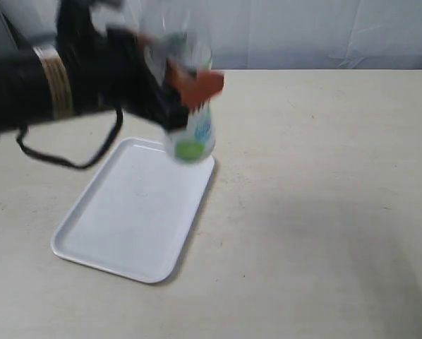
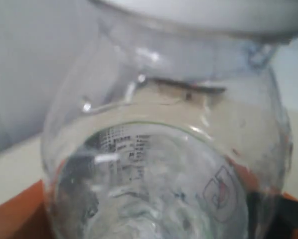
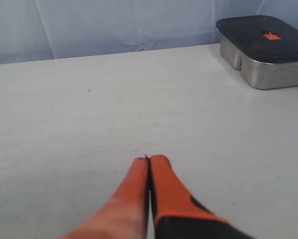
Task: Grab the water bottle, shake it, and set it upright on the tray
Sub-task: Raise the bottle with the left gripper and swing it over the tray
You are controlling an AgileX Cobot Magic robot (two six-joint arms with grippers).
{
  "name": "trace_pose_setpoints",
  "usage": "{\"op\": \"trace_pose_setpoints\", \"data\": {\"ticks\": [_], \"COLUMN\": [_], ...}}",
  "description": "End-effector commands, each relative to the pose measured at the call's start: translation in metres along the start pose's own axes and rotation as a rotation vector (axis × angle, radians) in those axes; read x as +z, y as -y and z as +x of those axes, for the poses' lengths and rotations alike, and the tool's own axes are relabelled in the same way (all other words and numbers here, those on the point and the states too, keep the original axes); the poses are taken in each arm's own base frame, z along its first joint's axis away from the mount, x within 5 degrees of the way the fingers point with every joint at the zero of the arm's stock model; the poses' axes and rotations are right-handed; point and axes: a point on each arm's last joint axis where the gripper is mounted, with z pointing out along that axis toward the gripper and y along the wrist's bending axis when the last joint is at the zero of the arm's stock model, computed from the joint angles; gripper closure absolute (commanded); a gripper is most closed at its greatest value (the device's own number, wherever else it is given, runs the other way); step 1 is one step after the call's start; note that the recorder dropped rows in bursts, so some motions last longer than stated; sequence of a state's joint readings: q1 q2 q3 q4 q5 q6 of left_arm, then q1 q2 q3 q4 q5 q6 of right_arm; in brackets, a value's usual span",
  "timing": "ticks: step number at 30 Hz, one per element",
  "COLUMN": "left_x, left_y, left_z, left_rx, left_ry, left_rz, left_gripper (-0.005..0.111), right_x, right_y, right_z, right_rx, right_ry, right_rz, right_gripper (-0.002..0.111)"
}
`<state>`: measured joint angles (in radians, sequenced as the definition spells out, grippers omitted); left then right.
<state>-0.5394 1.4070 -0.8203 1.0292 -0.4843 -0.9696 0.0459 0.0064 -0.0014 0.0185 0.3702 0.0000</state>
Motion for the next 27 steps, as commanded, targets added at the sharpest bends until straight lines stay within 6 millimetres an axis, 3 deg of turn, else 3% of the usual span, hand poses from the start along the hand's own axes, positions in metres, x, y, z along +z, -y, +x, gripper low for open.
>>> {"op": "trace_pose_setpoints", "data": {"ticks": [1,4,6,8,9,11,14,17,19,21,24,27], "left_x": [0.008,0.007,0.007,0.003,-0.005,-0.010,0.002,0.008,0.009,0.010,0.004,-0.004], "left_y": [0.003,0.014,0.011,-0.013,-0.037,-0.050,-0.014,0.034,0.044,0.036,-0.004,-0.027], "left_z": [0.040,0.032,0.034,0.041,0.047,0.043,0.027,0.018,0.018,0.020,0.028,0.023], "left_rx": [-0.101,-0.098,-0.083,-0.155,-0.273,-0.324,-0.182,0.114,0.181,0.112,-0.104,-0.285], "left_ry": [-0.080,0.002,-0.026,-0.136,-0.259,-0.239,-0.100,-0.008,-0.009,-0.047,-0.147,-0.064], "left_rz": [0.073,0.199,0.152,-0.129,-0.405,-0.469,-0.241,0.092,0.155,0.057,-0.246,-0.366], "left_gripper": [0.106,0.106,0.106,0.106,0.106,0.106,0.106,0.106,0.106,0.106,0.106,0.106], "right_x": [0.000,0.000,0.000,0.000,0.000,0.000,0.000,0.000,0.000,0.000,0.000,0.000], "right_y": [0.000,0.000,0.000,0.000,0.000,0.000,0.000,0.000,0.000,0.000,0.000,0.000], "right_z": [-0.001,-0.001,-0.001,-0.001,-0.001,-0.001,-0.001,-0.001,-0.001,-0.001,-0.001,-0.001], "right_rx": [-0.004,-0.004,-0.004,-0.004,-0.004,-0.004,-0.004,-0.004,-0.004,-0.004,-0.004,-0.004], "right_ry": [0.020,0.020,0.020,0.020,0.020,0.020,0.020,0.020,0.020,0.020,0.020,0.020], "right_rz": [0.007,0.007,0.007,0.007,0.007,0.007,0.007,0.007,0.007,0.007,0.007,0.007], "right_gripper": [0.106,0.106,0.106,0.106,0.106,0.106,0.106,0.106,0.106,0.106,0.106,0.106]}}
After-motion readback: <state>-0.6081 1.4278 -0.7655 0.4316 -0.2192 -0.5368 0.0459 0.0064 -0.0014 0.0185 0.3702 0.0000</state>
